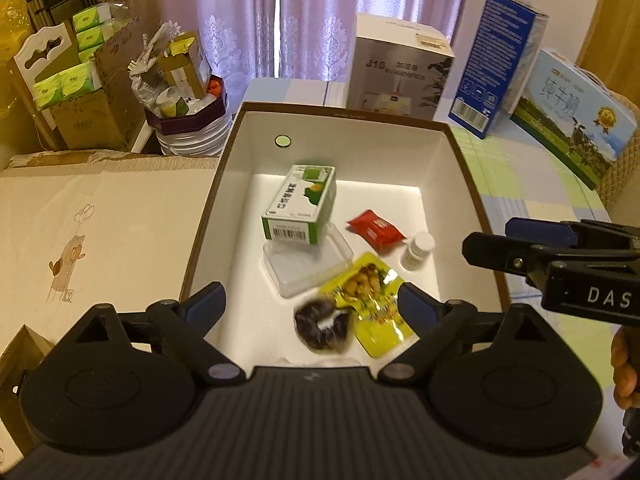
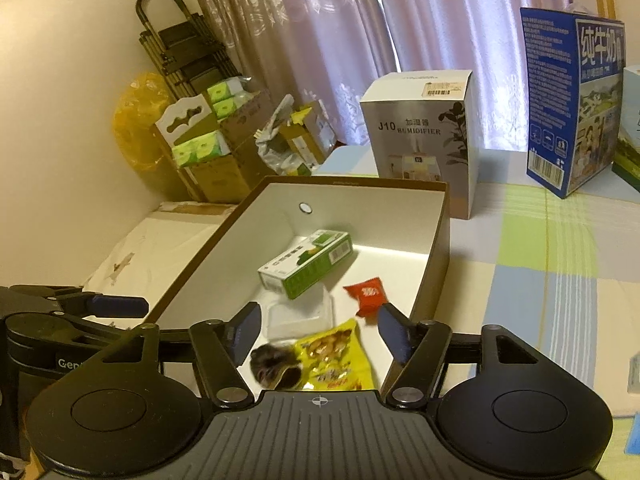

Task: Organize objects
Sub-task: 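Withdraw both open grippers from the box toward the remaining table items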

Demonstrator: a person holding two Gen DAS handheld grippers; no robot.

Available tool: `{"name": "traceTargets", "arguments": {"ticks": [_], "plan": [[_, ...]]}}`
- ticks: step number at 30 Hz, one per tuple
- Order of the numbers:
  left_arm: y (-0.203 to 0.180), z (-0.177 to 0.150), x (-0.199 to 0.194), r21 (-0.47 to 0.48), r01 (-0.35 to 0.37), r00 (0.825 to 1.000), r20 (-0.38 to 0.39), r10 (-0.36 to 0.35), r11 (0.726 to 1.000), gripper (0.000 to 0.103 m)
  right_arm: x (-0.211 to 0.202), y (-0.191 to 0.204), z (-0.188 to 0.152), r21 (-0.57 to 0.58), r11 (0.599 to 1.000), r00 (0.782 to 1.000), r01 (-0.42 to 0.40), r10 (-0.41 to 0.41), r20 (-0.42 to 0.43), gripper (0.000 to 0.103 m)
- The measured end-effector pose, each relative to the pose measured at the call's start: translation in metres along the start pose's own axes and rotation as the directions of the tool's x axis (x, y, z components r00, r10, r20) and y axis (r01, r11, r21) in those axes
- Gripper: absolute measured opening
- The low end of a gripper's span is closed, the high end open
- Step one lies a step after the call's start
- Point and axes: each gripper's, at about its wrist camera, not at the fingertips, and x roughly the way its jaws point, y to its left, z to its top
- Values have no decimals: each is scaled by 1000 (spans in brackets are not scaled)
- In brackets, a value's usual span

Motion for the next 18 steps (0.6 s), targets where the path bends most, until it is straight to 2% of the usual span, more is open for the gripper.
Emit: {"name": "traceTargets", "arguments": {"ticks": [5, 18], "plan": [[-8, -16, -20, 0, 0, 1000, 7, 0, 1000, 93, -21, 6, -13, 10, 1000, 1000, -3, 3, 9, 66], [-42, -64, -54, 32, 53, 998, -18, -53, 998, 93, -74, 2, -58, 59, 998, 1000, 5, -5, -9, 68]]}}
